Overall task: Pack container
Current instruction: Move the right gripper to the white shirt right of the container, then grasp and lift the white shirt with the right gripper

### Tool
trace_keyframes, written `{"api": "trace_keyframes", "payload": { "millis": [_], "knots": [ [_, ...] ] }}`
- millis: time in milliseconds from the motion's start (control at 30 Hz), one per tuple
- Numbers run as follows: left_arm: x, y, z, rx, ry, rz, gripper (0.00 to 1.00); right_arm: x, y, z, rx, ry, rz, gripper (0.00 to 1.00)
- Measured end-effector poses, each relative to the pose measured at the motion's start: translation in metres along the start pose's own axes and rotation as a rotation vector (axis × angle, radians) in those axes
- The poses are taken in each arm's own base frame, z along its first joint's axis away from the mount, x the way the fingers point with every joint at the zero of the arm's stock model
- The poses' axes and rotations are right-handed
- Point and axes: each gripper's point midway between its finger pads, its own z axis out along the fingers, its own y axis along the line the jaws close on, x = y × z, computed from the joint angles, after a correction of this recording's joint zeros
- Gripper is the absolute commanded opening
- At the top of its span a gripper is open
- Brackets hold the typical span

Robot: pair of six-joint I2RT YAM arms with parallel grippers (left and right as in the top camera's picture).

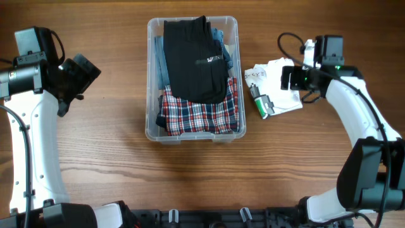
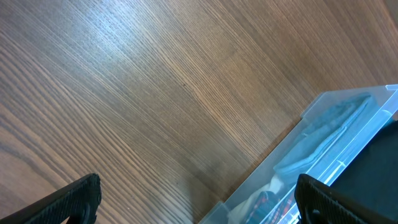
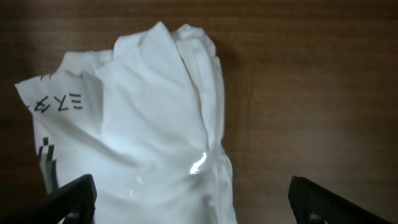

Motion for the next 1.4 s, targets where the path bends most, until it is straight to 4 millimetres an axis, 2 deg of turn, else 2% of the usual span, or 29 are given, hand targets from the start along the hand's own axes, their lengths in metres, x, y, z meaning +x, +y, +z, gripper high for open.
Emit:
{"api": "trace_keyframes", "payload": {
  "millis": [233, 533, 633, 733, 833, 967, 1100, 1233, 1333, 1400],
  "knots": [
    [0.000, 0.000, 0.000, 0.000, 0.000, 0.000, 1.00, 0.009, 0.004, 0.020, -0.025, -0.041, -0.031, 1.00],
    [0.000, 0.000, 0.000, 0.000, 0.000, 0.000, 1.00, 0.026, 0.008, 0.060, -0.059, 0.017, -0.030, 1.00],
    [0.000, 0.000, 0.000, 0.000, 0.000, 0.000, 1.00, 0.026, 0.011, 0.066, -0.083, 0.016, -0.027, 0.98],
    [0.000, 0.000, 0.000, 0.000, 0.000, 0.000, 1.00, 0.026, 0.015, 0.069, -0.111, 0.015, -0.024, 0.78],
    [0.000, 0.000, 0.000, 0.000, 0.000, 0.000, 1.00, 0.026, 0.019, 0.069, -0.132, 0.015, -0.018, 0.41],
    [0.000, 0.000, 0.000, 0.000, 0.000, 0.000, 1.00, 0.022, 0.023, 0.068, -0.151, 0.007, -0.013, 0.04],
    [0.000, 0.000, 0.000, 0.000, 0.000, 0.000, 1.00, 0.021, 0.023, 0.065, -0.150, 0.020, -0.013, 0.04],
    [0.000, 0.000, 0.000, 0.000, 0.000, 0.000, 1.00, 0.030, 0.020, 0.057, -0.135, 0.081, -0.006, 0.04],
    [0.000, 0.000, 0.000, 0.000, 0.000, 0.000, 1.00, 0.032, 0.019, 0.039, -0.124, 0.116, 0.018, 0.05],
    [0.000, 0.000, 0.000, 0.000, 0.000, 0.000, 1.00, 0.014, 0.020, 0.015, -0.130, 0.060, 0.023, 0.04]
  ]
}}
